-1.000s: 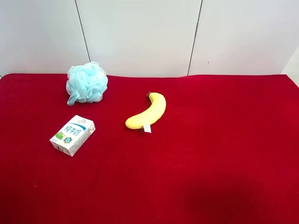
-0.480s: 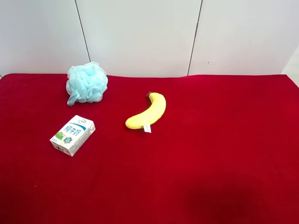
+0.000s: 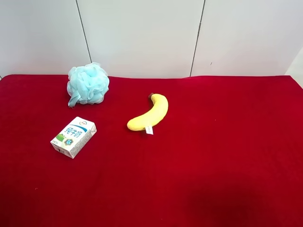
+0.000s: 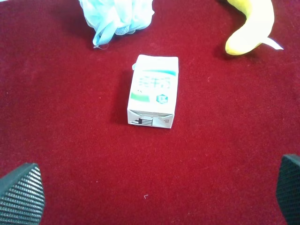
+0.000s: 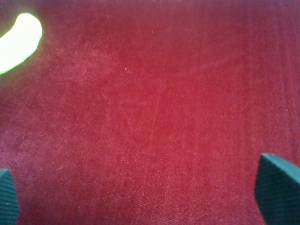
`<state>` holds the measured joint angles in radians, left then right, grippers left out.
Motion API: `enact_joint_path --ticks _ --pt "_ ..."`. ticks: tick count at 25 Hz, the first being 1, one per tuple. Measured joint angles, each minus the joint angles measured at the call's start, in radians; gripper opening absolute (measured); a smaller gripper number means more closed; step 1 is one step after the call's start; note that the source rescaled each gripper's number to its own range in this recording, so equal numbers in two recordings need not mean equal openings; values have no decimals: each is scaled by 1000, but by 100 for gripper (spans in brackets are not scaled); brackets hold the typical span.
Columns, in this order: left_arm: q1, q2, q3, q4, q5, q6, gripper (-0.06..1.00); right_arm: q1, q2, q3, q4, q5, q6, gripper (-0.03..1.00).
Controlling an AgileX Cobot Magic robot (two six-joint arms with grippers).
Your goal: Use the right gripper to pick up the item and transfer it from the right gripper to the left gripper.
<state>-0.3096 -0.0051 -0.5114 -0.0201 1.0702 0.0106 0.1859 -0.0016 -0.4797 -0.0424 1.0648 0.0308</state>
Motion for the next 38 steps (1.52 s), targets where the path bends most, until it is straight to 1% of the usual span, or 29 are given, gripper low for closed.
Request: enact_joint_path --ticks 4,6,8,11,14,16,22,28,38 --pt "0 0 0 0 0 0 100 0 0 0 0 0 0 100" --pt "15 0 0 0 0 1 100 0 0 0 0 0 0 100" --pt "59 0 0 0 0 1 100 0 0 0 0 0 0 100" --pt "168 0 1 0 -1 1 100 -19 0 0 0 0 0 100" --pt "279 0 1 -1 -1 1 100 -67 0 0 0 0 0 100" --pt "312 0 1 -1 -1 1 100 -93 0 0 0 0 0 100" --pt "328 0 1 -2 -1 1 100 -108 0 0 0 0 0 100" --pt "379 0 1 -2 -1 1 100 -108 0 0 0 0 0 100" --pt "381 0 1 -2 -1 1 100 -108 0 0 0 0 0 100"
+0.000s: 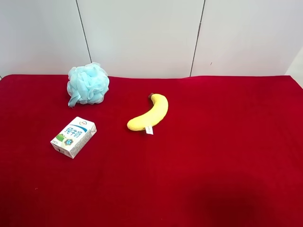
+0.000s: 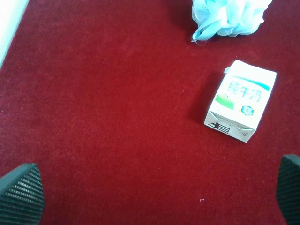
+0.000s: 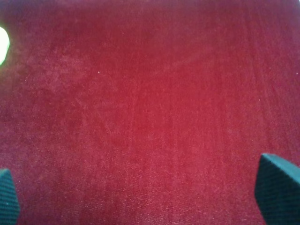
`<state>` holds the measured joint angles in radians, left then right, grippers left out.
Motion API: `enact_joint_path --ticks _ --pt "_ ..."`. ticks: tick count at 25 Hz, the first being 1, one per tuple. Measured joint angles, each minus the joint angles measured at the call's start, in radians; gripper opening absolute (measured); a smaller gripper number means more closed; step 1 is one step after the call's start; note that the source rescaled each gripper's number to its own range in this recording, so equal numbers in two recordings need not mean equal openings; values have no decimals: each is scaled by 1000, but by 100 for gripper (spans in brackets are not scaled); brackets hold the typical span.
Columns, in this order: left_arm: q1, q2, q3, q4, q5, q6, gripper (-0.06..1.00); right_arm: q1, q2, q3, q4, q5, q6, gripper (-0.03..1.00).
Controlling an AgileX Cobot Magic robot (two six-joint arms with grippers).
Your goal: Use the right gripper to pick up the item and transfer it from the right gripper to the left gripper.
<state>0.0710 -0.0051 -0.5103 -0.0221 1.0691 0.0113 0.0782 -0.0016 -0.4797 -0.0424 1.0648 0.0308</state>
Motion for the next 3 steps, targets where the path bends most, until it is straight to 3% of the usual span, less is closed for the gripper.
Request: enact_joint_path --ticks 3 --pt "0 0 0 0 0 1 100 0 0 0 0 0 0 100"
